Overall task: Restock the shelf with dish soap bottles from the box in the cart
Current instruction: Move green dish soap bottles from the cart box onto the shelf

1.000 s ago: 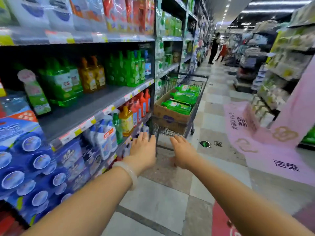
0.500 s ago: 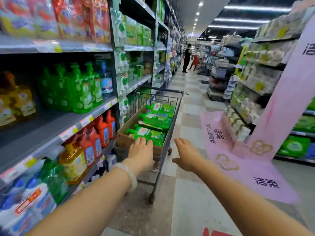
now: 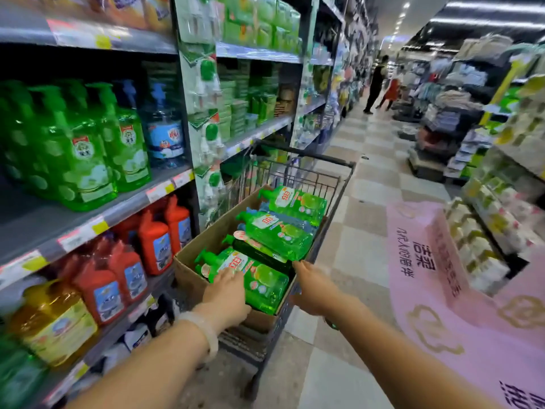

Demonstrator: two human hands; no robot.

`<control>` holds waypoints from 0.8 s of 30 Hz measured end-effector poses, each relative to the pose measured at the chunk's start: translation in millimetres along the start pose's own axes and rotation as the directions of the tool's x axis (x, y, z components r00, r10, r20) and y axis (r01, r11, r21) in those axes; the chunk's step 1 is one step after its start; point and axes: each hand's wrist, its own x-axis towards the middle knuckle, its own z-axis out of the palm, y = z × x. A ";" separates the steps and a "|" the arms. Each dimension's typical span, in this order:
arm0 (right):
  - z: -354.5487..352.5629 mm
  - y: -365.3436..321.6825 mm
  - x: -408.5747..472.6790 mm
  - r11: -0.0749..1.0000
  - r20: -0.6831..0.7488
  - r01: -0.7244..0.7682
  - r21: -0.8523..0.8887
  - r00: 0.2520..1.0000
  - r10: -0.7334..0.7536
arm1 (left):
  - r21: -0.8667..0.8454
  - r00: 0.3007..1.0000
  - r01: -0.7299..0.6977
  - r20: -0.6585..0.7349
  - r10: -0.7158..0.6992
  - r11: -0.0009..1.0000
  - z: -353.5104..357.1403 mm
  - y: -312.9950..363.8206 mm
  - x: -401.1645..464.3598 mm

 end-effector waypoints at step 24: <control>75.3 8.9 241.1 0.979 0.603 0.040 0.198 0.783 -0.154 | -0.830 0.724 0.557 0.464 -0.510 0.035 87.1 -3.9 148.0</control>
